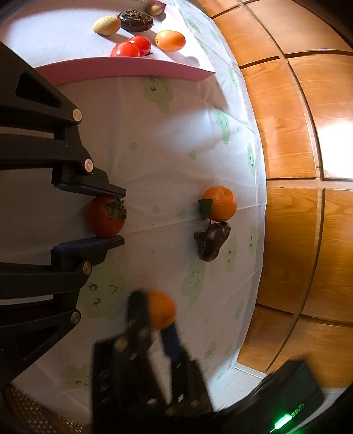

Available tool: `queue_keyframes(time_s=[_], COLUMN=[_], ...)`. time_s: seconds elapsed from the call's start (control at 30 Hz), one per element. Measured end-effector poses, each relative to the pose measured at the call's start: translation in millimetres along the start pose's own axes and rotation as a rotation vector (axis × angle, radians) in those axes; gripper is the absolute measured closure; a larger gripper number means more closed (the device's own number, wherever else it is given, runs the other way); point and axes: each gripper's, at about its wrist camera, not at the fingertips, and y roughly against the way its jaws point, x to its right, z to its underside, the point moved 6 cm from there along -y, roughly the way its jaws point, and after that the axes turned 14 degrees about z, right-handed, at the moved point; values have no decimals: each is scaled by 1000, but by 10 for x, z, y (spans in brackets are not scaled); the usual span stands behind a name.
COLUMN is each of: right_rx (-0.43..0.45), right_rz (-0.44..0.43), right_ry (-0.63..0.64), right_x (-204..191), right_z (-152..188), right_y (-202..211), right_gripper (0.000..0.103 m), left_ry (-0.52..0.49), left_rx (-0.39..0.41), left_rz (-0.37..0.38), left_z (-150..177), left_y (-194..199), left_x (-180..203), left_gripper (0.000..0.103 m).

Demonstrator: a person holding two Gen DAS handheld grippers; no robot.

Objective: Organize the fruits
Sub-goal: 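Grasp the orange with the right gripper while the left gripper holds the tomato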

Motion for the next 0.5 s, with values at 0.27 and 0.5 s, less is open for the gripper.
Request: queue_keyframes(time_s=[0.27,0.5], right_rx=[1,10], right_rz=[-31,-36], right_ry=[-48,-48], right_x=[109,112], right_z=[118,118], right_y=[-30,-24], right_gripper=[63,62], left_ry=[-5,-11], left_rx=[-3,-2], left_rz=[-19,-34], left_z=[-10,-7], left_y=[-4,-9], left_x=[40,56], left_gripper=[75,75])
